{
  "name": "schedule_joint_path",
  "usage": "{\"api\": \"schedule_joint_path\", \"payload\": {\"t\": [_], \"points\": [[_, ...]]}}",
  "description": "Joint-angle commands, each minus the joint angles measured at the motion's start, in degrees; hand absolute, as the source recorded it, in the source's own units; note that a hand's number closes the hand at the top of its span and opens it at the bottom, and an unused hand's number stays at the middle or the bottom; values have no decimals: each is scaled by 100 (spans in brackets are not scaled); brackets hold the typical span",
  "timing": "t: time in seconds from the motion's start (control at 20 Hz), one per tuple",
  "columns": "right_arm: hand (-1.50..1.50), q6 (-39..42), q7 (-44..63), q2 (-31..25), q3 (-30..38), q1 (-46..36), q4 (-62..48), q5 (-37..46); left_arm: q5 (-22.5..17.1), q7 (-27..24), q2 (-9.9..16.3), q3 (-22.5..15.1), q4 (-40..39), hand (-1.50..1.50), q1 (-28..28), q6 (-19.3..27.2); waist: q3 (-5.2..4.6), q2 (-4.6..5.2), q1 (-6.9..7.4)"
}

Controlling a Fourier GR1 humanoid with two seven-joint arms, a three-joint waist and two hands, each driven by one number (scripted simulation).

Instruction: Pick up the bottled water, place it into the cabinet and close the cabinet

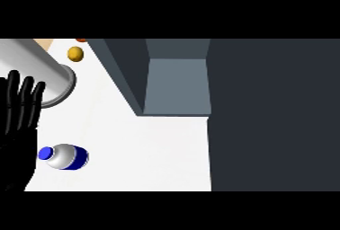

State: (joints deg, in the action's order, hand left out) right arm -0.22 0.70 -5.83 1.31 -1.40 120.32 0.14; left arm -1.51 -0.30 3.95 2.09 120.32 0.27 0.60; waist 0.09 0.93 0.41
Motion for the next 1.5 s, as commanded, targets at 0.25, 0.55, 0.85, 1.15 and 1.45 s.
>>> {"api": "schedule_joint_path", "payload": {"t": [0.25,0.55,0.85,1.15,1.45], "points": [[-150,161,-265,142,-401,1217,849,229,-1614,-867,1197,1485,431,-150,1519,-1786,-17,-132,28],[-150,680,1152,-76,-823,1193,1537,-821,-3398,612,680,1365,889,-150,2217,-1677,-14,-121,41],[-150,670,1160,99,-1404,1984,2188,-567,-4603,1716,897,2024,2201,-150,2604,-1134,-6,-121,6],[-150,243,2016,212,-1656,1509,2690,-446,-4097,1666,392,1788,2600,-150,3019,-1201,-10,-121,50],[-150,419,2139,-78,-1347,1597,2928,-732,-4542,2037,804,2295,2284,-150,2850,-1210,-5,-117,-12]]}}
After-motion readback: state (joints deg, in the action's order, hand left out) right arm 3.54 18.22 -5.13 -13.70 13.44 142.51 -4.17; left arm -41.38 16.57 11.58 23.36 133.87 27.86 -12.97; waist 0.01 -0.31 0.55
